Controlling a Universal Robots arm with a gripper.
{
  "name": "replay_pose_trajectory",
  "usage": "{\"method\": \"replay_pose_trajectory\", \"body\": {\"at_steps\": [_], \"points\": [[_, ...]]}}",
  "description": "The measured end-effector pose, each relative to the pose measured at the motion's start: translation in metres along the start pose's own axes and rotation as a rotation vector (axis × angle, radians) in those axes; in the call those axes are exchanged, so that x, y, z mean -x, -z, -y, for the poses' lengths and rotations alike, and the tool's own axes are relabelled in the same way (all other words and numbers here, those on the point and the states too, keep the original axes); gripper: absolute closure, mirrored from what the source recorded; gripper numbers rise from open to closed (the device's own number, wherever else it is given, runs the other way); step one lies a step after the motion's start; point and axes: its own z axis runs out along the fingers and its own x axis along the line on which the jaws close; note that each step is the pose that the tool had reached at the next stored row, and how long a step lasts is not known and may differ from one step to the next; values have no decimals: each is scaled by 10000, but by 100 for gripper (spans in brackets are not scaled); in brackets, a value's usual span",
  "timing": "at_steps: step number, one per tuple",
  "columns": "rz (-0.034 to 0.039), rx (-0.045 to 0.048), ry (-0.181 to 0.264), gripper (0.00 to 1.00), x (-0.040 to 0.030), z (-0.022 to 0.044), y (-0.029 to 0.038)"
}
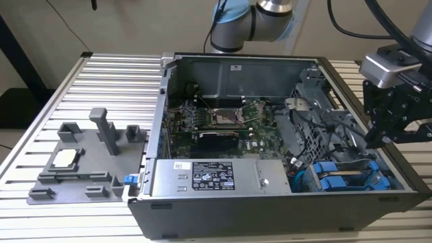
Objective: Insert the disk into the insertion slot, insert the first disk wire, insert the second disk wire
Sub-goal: 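Insert the first disk wire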
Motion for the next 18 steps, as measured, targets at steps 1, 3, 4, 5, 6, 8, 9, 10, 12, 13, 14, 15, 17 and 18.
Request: {"method": "replay_pose_trajectory", "body": {"at_steps": [1, 3, 4, 5, 6, 8, 9, 10, 12, 13, 14, 15, 17, 18], "points": [[0, 0, -1, 81, 3, -25, -1], [-1, 0, -1, 81, 5, -75, -3], [1, 0, -1, 81, 3, -101, -5], [0, 0, -1, 81, -3, -127, -6], [-3, 0, -1, 81, -12, -149, -8], [-1, 0, -2, 81, -27, -189, -17], [-2, 0, -4, 81, -37, -207, -23], [-1, 0, -5, 81, -47, -223, -29], [-3, 0, -14, 81, -76, -247, -43], [-2, 1, -20, 81, -96, -255, -51], [-2, 0, -25, 81, -125, -261, -59], [-3, 0, -30, 81, -154, -267, -68], [-8, 1, -51, 81, -182, -275, -86], [-7, -9, -75, 81, -185, -276, -98]]}}
